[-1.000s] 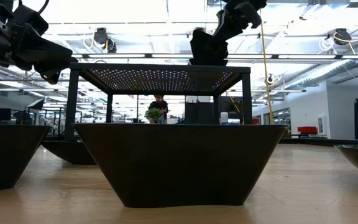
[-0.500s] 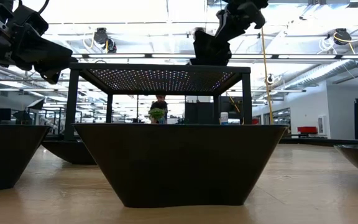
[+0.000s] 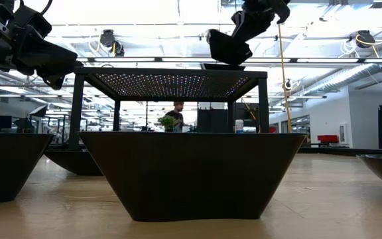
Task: Pick & Place Mini shaped plates
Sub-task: Stack the distorted square plate on the other distorted square plate on the shelf, then stack the distorted square plate onto the stacked distorted square plate on the shelf
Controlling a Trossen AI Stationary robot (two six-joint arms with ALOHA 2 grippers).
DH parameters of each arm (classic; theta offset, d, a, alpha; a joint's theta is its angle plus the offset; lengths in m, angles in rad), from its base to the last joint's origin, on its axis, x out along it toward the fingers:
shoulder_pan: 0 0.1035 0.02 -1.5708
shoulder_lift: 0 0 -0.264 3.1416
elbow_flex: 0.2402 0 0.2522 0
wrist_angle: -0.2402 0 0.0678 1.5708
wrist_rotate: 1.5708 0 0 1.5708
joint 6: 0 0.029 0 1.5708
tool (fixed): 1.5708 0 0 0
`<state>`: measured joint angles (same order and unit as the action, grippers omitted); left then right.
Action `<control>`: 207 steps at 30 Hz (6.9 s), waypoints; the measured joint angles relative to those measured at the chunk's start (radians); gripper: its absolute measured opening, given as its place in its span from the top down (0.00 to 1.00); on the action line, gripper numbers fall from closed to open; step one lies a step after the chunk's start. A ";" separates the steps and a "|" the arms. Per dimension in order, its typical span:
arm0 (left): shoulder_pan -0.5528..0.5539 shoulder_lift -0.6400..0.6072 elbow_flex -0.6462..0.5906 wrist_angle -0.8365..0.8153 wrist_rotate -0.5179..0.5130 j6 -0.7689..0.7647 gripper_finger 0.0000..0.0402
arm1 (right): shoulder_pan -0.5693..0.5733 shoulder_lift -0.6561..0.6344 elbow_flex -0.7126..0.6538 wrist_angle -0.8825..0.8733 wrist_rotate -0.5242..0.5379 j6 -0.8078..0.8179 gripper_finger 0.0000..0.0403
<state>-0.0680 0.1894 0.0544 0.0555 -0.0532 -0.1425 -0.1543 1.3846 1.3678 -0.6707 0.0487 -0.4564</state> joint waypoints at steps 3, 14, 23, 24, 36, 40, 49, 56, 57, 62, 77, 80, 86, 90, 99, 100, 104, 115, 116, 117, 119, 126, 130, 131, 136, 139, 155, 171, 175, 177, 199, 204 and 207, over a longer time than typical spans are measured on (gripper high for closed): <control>0.000 0.000 0.000 0.000 0.000 0.000 0.64 | 0.000 0.000 0.000 0.005 0.001 -0.002 1.00; 0.000 0.000 0.000 0.000 0.000 0.000 0.64 | 0.000 0.000 0.000 0.060 0.056 -0.027 0.88; 0.000 0.000 0.000 0.000 0.000 0.000 0.64 | 0.000 -0.002 0.000 0.145 0.055 0.057 0.74; 0.000 0.000 0.000 0.000 0.000 0.000 0.64 | 0.004 -0.006 0.000 0.149 0.054 0.091 0.74; 0.000 0.000 0.000 0.000 0.000 0.000 0.64 | 0.143 -0.143 -0.139 0.045 -0.064 0.426 0.80; 0.000 0.000 0.000 0.000 0.000 0.000 0.64 | 0.229 -0.292 -0.404 0.245 -0.106 0.502 0.84; 0.000 0.000 0.000 0.000 0.000 0.000 0.64 | 0.431 -0.682 -0.933 0.696 -0.026 0.488 0.88; 0.000 0.000 0.000 0.000 0.000 0.000 0.64 | 0.449 -0.875 -1.183 0.984 0.034 0.382 0.88; 0.000 0.000 0.000 0.000 0.000 0.000 0.64 | 0.449 -0.889 -1.215 1.042 0.034 0.364 0.87; 0.000 0.000 0.000 0.004 -0.001 0.010 0.64 | 0.448 -0.920 -1.328 1.251 0.034 0.265 0.84; 0.001 0.000 0.001 0.371 -0.027 -0.043 0.64 | 0.448 -0.919 -1.351 1.273 0.056 0.254 0.81; 0.001 0.000 0.001 0.347 -0.027 -0.048 0.64 | 0.448 -0.919 -1.352 1.273 0.113 0.249 0.81; 0.001 0.016 0.005 0.379 -0.106 -0.129 0.64 | 0.447 -0.918 -1.353 1.272 0.215 0.230 0.81; -0.016 0.099 0.149 0.288 -0.168 -0.326 0.64 | 0.447 -0.918 -1.353 1.273 0.216 0.186 0.81; -0.254 0.741 0.859 -0.280 -0.185 -0.362 0.64 | 0.447 -0.918 -1.353 1.429 0.216 0.059 0.81; -0.280 0.813 0.937 -0.406 -0.188 -0.415 0.64 | 0.447 -0.918 -1.353 1.450 0.215 0.052 0.81; -0.385 1.074 1.174 -0.899 -0.167 -0.869 0.64 | 0.447 -0.917 -1.353 1.469 0.214 0.050 0.81; -0.617 1.464 1.259 -1.302 0.245 -1.723 0.60 | 0.447 -0.917 -1.354 1.466 0.210 0.154 0.81; -0.630 1.481 1.258 -1.301 0.246 -1.748 0.58 | 0.447 -0.917 -1.354 1.466 0.210 0.154 0.81; -0.641 1.497 1.259 -1.299 0.248 -1.773 0.55 | 0.447 -0.918 -1.354 1.466 0.210 0.153 0.81; -0.657 1.524 1.258 -1.298 0.257 -1.811 0.50 | 0.447 -0.918 -1.354 1.467 0.210 0.153 0.81; -0.674 1.587 1.258 -1.224 0.335 -1.791 0.32 | 0.448 -0.917 -1.354 1.453 0.209 0.156 0.81; -0.683 1.635 1.258 -1.199 0.296 -1.741 0.31 | 0.448 -0.918 -1.354 1.451 0.209 0.156 0.81; -0.687 1.648 1.258 -1.205 0.292 -1.733 0.32 | 0.448 -0.918 -1.354 1.452 0.209 0.156 0.81; -0.687 1.702 1.258 -1.245 0.293 -1.664 0.37 | 0.448 -0.918 -1.354 1.452 0.209 0.163 0.81; -0.687 1.721 1.258 -1.290 0.306 -1.646 0.39 | 0.449 -0.918 -1.354 1.452 0.209 0.181 0.81; -0.689 1.723 1.257 -1.224 0.322 -1.666 0.52 | 0.449 -0.918 -1.354 1.452 0.208 0.183 0.81; -0.691 1.722 1.163 -1.208 0.368 -1.692 0.60 | 0.449 -0.918 -1.354 1.452 0.208 0.183 0.81; -0.687 1.722 1.163 -1.200 0.367 -1.695 0.60 | 0.449 -0.918 -1.354 1.452 0.208 0.183 0.81; -0.683 1.722 1.163 -1.177 0.367 -1.699 0.60 | 0.449 -0.917 -1.354 1.452 0.208 0.183 0.81; -0.604 1.681 1.225 -1.136 0.269 -1.623 0.60 | 0.449 -0.918 -1.354 1.452 0.208 0.183 0.81; -0.615 1.653 1.239 -1.183 0.254 -1.659 0.60 | 0.449 -0.917 -1.354 1.444 0.208 0.183 0.81; -0.630 1.649 1.239 -1.177 0.269 -1.708 0.60 | 0.449 -0.918 -1.354 1.445 0.208 0.184 0.81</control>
<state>-0.6982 1.8382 1.2934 -1.1217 0.2154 -1.8508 0.2943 0.4667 0.0139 0.7738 0.2565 -0.2726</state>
